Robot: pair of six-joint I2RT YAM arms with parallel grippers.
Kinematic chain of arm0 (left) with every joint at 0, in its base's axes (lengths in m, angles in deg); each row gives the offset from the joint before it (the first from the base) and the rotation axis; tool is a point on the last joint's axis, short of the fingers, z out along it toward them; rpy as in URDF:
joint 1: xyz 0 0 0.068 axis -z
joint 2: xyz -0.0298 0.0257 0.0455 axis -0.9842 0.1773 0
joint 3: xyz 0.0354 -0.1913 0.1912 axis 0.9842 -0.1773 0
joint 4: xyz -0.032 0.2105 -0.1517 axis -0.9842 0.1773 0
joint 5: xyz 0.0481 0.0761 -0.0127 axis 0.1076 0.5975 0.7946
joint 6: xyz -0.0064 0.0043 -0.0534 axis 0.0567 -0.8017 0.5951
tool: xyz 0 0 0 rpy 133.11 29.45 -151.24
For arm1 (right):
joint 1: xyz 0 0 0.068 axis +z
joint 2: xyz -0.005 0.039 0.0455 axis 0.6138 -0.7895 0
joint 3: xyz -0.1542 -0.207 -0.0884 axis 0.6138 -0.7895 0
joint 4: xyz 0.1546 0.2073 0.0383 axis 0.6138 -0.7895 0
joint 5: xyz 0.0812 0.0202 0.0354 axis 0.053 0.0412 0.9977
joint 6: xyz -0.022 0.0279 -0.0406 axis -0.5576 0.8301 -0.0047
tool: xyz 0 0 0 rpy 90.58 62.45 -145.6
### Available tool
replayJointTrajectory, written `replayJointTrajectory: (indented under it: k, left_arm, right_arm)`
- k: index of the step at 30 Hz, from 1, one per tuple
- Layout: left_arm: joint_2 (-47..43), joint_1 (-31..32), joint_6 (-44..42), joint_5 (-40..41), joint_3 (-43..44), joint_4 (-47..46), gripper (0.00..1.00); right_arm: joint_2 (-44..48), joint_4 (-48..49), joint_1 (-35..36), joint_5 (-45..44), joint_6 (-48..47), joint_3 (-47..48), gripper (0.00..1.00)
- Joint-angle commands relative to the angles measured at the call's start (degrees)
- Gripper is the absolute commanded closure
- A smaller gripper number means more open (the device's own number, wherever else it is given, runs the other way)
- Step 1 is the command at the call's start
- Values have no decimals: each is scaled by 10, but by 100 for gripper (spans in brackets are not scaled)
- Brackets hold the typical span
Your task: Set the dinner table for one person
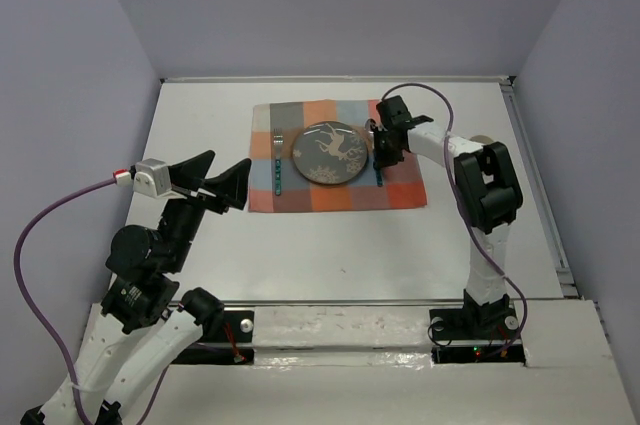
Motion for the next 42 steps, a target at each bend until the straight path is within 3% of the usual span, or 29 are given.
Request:
replayJointTrajectory:
  k: [1,5,13,18,20,23,29,32,36,42]
  left_arm:
    - [7,-5,-7,-7,-5,-29,1]
    - [7,-6,-6,-8,-5,-29,1]
    - [6,-6,-5,-8,-6,-28,1]
    - [6,-6,-5,-10,-6,-30,1]
    - [5,-6,-3,-12,-6,-29,1]
    - [4,-7,-2,-15,-6,-30,1]
    - [-2,-6,0,-23,-6,-33,1]
    - [-4,-7,2,-27,-7,-34,1]
    - [-6,-6,5,-29,-8,-35,1]
    - [-8,-4,6,-32,-9,-37,1]
  right_arm:
    - [-1,18,-3,-8,14,29,100]
    - [-3,15,-3,-27,18,29,100]
    - [9,15,-3,-52,26,28,66]
    - [54,15,-3,-52,23,23,55]
    - [94,17,-3,-63,25,10,56]
    - [167,29,-23,-163,44,-35,58]
    - [308,80,-122,-247,88,-143,60]
    - [321,87,-151,-293,87,-168,60]
    - [289,88,-202,-280,81,-164,60]
    - [251,102,-216,-249,67,-138,59]
